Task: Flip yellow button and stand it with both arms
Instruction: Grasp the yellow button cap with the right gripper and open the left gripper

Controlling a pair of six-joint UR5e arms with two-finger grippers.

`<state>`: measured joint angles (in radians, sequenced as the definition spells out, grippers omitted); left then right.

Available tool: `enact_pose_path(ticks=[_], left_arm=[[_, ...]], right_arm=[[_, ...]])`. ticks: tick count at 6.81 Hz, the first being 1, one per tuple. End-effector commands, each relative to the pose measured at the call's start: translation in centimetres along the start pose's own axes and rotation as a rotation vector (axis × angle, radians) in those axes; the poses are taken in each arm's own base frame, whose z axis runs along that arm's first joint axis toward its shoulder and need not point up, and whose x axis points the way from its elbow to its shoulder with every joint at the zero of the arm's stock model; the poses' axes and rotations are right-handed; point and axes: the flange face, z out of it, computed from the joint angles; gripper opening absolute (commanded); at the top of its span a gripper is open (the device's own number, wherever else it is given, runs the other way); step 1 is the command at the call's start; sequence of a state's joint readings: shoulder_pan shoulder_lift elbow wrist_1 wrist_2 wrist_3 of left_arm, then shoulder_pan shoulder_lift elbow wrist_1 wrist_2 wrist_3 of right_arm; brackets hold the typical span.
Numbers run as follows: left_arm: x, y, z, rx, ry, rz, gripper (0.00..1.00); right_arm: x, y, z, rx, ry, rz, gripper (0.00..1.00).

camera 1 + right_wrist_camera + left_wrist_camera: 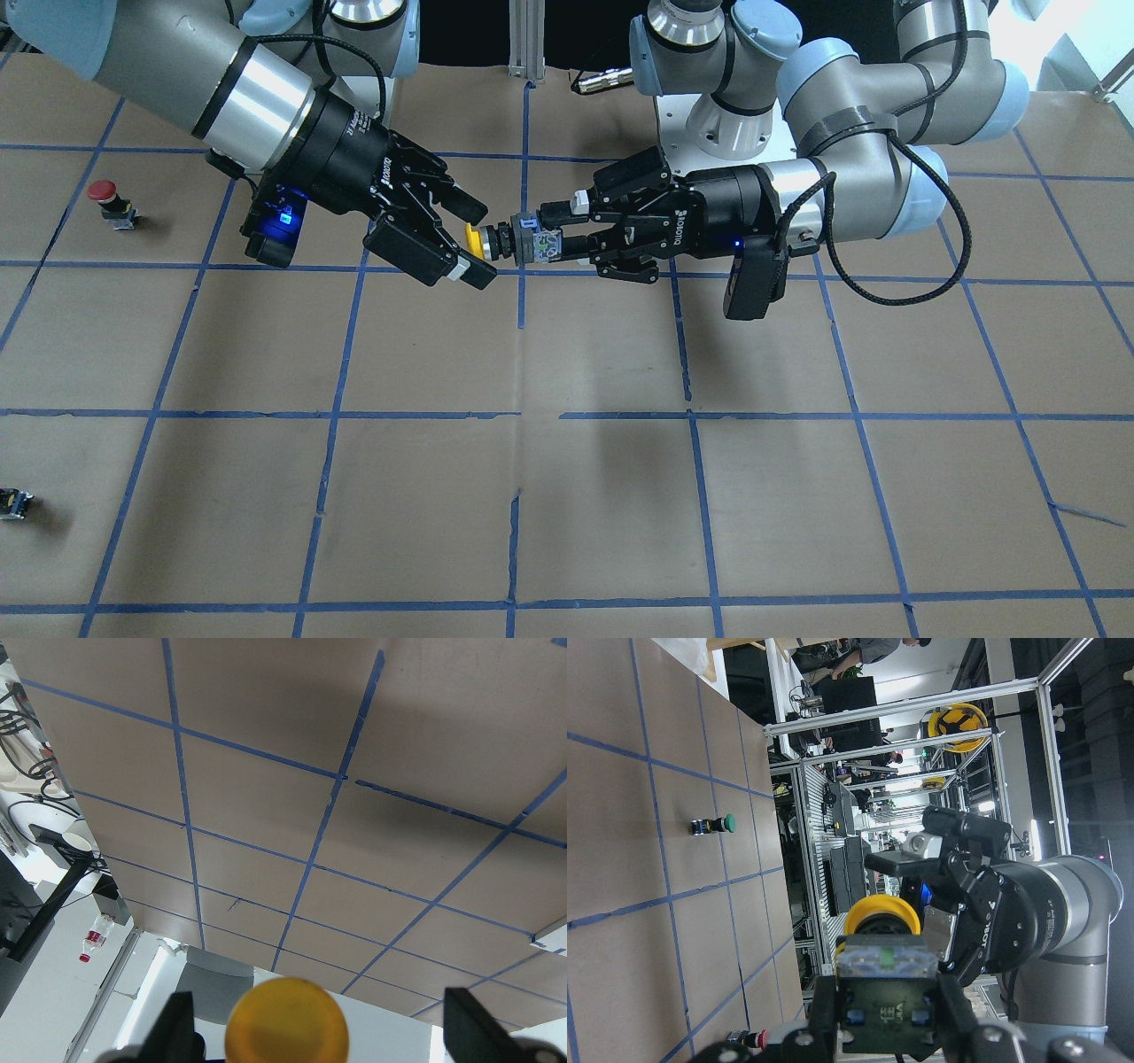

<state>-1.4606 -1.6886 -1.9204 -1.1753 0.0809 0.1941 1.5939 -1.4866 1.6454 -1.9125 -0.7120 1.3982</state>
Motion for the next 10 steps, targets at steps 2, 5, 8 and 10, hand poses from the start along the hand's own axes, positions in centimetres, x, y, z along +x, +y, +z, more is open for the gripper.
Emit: enact_pose_path(ticks=[2,5,8,10], left_arm=[[-0.02,0.09,0.14,-0.003,0.000,-0.007,0.01],[-0.19,0.19,0.16,-0.003,0.000,-0.008,0.02],[-0.35,0.27,0.17,-0.004,-0.003,-0.011,0.05],[-0.42,0.22,0.17,-0.005,-0.008,-0.018,0.97]], right_arm=[[-0.26,0.53,-0.90,0.002,-0.025,-0.021,0.99],[-0.15,-0.01,-0.75,0.003,-0.027,-0.016,0.60],[-0.18,0.06,-0.91,0.003,-0.030,-0.020,0.18],[-0.18,0.06,-0.91,0.003,-0.030,-0.020,0.17]])
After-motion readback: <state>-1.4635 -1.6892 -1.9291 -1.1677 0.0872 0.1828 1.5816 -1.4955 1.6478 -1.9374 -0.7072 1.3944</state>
